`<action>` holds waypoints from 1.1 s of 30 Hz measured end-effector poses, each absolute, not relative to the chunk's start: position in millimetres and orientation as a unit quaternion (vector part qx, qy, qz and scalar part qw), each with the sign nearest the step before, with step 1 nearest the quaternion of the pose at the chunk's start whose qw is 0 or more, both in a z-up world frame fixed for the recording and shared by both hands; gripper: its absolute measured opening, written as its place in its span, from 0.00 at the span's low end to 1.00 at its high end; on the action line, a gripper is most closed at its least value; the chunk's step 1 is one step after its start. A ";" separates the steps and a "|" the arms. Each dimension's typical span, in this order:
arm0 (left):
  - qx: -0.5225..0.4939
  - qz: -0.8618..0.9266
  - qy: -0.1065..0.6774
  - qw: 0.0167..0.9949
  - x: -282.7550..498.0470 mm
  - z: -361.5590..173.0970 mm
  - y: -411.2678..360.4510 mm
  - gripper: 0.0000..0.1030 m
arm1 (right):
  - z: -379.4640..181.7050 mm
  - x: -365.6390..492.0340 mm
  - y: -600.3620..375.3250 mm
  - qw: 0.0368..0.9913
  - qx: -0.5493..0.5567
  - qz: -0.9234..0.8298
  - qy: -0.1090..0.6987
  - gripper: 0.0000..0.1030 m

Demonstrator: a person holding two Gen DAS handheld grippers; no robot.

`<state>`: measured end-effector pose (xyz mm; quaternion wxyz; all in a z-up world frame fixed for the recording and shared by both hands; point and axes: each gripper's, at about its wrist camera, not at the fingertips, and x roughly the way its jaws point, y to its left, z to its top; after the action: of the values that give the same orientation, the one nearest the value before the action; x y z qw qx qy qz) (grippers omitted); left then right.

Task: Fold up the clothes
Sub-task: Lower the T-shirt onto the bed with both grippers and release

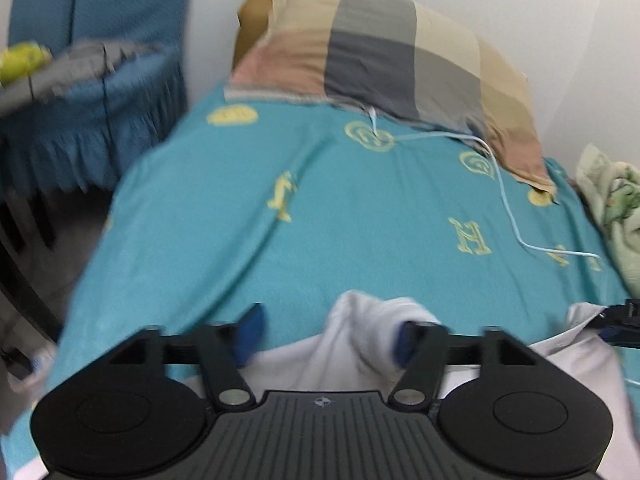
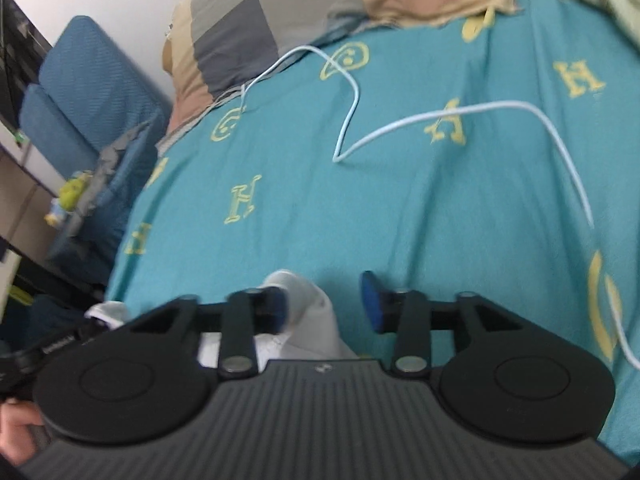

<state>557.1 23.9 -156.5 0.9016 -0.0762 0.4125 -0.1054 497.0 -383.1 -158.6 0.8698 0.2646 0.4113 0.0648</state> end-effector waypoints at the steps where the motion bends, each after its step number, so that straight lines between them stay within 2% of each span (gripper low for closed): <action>1: -0.081 -0.116 0.419 0.897 557.7 -155.3 28.4 0.85 | -158.4 497.3 -384.9 0.866 0.269 0.073 0.414 0.62; 3: -0.083 -0.144 0.419 0.892 554.4 -145.5 36.7 0.91 | -157.4 499.0 -386.0 0.860 0.275 0.095 0.418 0.83; 4: -0.085 -0.161 0.422 0.888 554.0 -140.0 40.6 0.98 | -156.2 500.4 -385.7 0.856 0.277 0.107 0.424 0.82; 5: -0.086 -0.178 0.424 0.884 553.6 -134.5 44.4 1.00 | -155.0 501.8 -385.3 0.851 0.278 0.119 0.430 0.81; 8: -0.059 -0.177 0.421 0.887 542.8 -125.1 42.3 1.00 | -144.6 505.8 -377.8 0.847 0.253 0.140 0.446 0.81; 15: 0.028 -0.136 0.408 0.902 510.5 -108.5 27.5 1.00 | -100.6 488.1 -341.0 0.896 0.036 0.037 0.440 0.81; 19: 0.061 -0.117 0.401 0.906 494.0 -100.5 20.9 1.00 | -75.2 463.4 -335.3 0.911 0.056 0.030 0.407 0.81; 23: -0.114 -0.151 0.417 0.889 503.5 -113.1 39.1 1.00 | -57.2 401.1 -336.0 0.918 0.165 0.034 0.359 0.81; 28: -0.316 -0.182 0.417 0.832 514.1 -128.2 60.5 0.98 | -71.2 280.6 -322.1 0.874 0.308 0.073 0.369 0.81; 33: -0.288 -0.165 0.391 0.858 485.0 -112.7 57.6 0.98 | -86.1 199.7 -326.4 0.868 0.328 0.058 0.368 0.81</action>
<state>485.0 57.6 -112.7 0.8583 -0.2884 0.3908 -0.1654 199.7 -326.4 -86.1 0.8683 0.3277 0.3678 0.0578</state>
